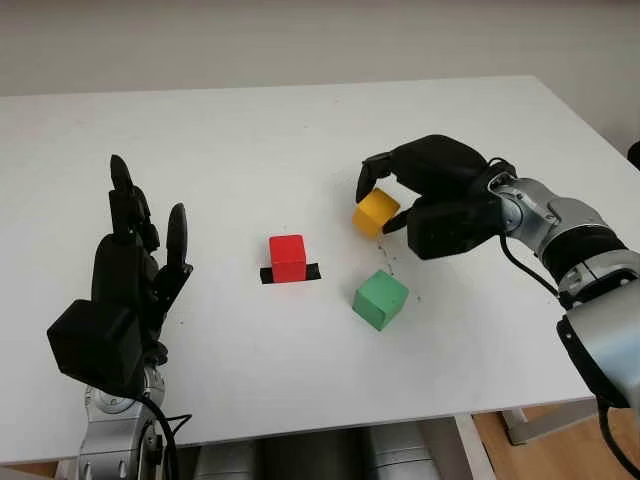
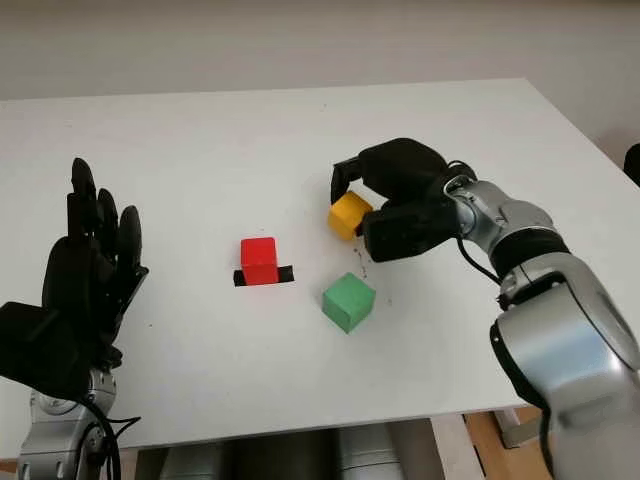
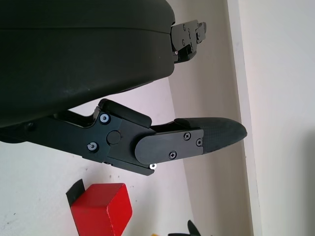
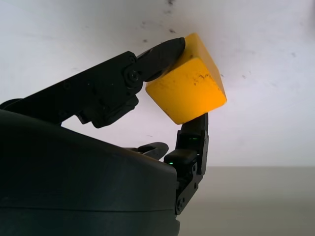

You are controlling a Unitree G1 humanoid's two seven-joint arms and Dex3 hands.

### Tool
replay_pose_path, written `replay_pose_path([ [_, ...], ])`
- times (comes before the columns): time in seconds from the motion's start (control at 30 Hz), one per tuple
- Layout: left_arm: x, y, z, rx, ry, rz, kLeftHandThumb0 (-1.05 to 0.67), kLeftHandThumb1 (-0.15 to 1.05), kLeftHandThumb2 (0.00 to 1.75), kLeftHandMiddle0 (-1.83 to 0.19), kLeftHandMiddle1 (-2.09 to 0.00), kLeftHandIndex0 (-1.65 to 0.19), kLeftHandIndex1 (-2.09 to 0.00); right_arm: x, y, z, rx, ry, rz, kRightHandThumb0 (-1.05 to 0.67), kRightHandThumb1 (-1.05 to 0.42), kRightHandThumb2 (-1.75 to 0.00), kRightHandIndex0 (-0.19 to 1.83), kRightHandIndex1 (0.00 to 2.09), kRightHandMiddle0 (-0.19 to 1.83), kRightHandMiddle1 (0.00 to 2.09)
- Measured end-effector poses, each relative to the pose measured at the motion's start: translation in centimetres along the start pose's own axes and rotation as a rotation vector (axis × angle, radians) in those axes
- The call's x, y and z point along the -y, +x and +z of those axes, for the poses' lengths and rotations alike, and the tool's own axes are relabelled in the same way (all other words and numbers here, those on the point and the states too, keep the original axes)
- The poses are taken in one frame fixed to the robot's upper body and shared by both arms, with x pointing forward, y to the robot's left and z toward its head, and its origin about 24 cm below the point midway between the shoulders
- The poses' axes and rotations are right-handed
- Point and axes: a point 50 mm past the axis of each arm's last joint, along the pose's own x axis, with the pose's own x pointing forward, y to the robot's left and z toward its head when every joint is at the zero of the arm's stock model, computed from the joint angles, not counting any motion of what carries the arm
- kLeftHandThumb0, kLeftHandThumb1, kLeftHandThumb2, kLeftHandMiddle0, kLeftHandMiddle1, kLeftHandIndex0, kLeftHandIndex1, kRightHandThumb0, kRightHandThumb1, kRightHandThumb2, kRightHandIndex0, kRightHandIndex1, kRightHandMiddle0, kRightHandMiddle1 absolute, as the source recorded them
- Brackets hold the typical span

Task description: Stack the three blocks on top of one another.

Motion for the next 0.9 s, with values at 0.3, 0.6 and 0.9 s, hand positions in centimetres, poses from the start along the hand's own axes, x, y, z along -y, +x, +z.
replay_pose_path([
  [0.3,0.0,0.0,0.0,0.0,0.006,0.001,-0.68,1.05,0.55,0.18,-0.05,0.19,0.0,-0.2,0.4,0.6,0.021,0.337,-0.021,-0.34,-0.91,-0.05,0.35,0.04,0.42,1.45],
  [0.6,0.0,-0.1,-0.1,-0.003,0.015,0.003,-0.68,1.05,0.55,0.19,-0.05,0.19,0.0,-0.4,0.9,2.0,0.084,0.609,0.003,-0.45,-0.92,-0.05,0.32,0.04,0.38,1.57],
  [0.9,0.0,-0.2,-0.1,-0.006,0.013,0.007,-0.68,1.05,0.55,0.19,-0.05,0.19,0.0,-1.0,1.4,4.2,0.086,0.732,0.07,-0.49,-0.9,-0.05,0.39,0.08,0.42,1.62],
])
